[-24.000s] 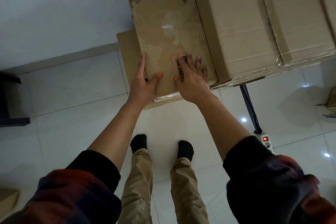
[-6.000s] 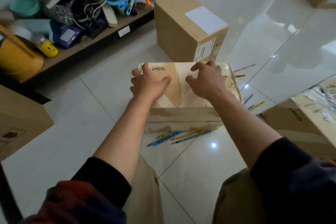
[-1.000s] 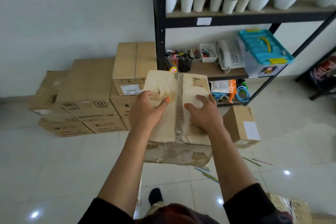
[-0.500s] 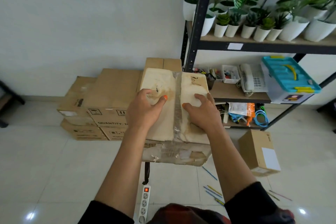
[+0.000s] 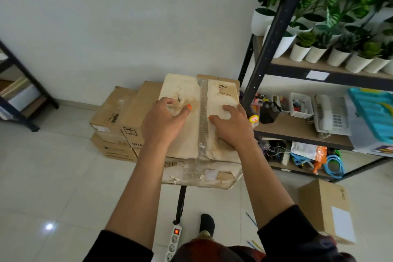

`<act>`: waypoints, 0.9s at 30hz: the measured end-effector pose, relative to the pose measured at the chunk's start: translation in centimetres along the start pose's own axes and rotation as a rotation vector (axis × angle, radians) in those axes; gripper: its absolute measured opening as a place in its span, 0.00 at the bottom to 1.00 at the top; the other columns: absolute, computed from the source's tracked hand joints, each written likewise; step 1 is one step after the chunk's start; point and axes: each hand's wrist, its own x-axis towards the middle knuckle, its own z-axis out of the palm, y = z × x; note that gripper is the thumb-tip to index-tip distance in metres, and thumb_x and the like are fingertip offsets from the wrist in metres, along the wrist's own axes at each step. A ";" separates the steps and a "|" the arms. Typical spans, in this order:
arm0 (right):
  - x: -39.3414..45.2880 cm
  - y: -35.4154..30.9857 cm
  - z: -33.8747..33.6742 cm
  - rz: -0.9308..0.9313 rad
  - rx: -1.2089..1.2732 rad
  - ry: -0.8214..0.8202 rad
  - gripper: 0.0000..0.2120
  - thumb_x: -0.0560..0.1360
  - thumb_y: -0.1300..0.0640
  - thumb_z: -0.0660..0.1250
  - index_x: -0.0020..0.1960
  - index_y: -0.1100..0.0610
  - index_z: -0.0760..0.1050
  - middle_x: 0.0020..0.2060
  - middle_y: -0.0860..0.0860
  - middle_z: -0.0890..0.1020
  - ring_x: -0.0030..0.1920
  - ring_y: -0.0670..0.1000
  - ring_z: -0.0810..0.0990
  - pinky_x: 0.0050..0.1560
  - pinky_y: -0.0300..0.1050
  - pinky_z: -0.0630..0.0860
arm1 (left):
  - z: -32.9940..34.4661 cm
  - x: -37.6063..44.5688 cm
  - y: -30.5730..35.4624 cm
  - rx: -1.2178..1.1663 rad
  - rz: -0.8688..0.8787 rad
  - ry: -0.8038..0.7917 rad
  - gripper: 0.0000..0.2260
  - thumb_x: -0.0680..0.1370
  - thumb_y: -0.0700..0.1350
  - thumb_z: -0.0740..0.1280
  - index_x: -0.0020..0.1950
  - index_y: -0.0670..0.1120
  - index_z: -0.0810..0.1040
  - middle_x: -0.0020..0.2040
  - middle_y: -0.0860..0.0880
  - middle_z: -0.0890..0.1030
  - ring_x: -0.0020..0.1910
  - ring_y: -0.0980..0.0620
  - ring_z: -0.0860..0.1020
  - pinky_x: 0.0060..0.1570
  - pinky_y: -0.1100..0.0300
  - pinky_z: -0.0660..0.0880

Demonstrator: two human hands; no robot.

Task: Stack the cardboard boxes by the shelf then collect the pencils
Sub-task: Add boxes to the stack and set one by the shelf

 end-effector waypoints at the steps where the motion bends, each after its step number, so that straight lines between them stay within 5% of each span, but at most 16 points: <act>1: 0.6 -0.4 0.1 -0.004 -0.005 -0.004 0.31 0.73 0.38 0.65 0.74 0.43 0.64 0.78 0.45 0.53 0.75 0.58 0.61 0.70 0.56 0.63 | -0.1 0.6 0.0 0.004 -0.001 0.001 0.23 0.73 0.65 0.66 0.63 0.55 0.75 0.64 0.54 0.76 0.59 0.50 0.77 0.49 0.58 0.69; 20: 15.2 -8.6 3.0 -0.079 0.050 0.045 0.30 0.72 0.37 0.66 0.72 0.44 0.69 0.77 0.46 0.59 0.75 0.55 0.61 0.72 0.53 0.60 | 0.9 17.1 0.1 -0.021 0.038 0.026 0.23 0.74 0.66 0.65 0.63 0.56 0.75 0.65 0.56 0.75 0.58 0.51 0.77 0.54 0.55 0.73; 27: 19.2 -14.3 8.1 -0.030 0.151 0.159 0.35 0.65 0.33 0.64 0.69 0.45 0.70 0.75 0.45 0.60 0.71 0.56 0.67 0.70 0.58 0.66 | -1.5 26.8 -2.3 -0.034 0.131 -0.022 0.24 0.73 0.67 0.65 0.65 0.57 0.73 0.67 0.55 0.73 0.63 0.48 0.75 0.58 0.53 0.72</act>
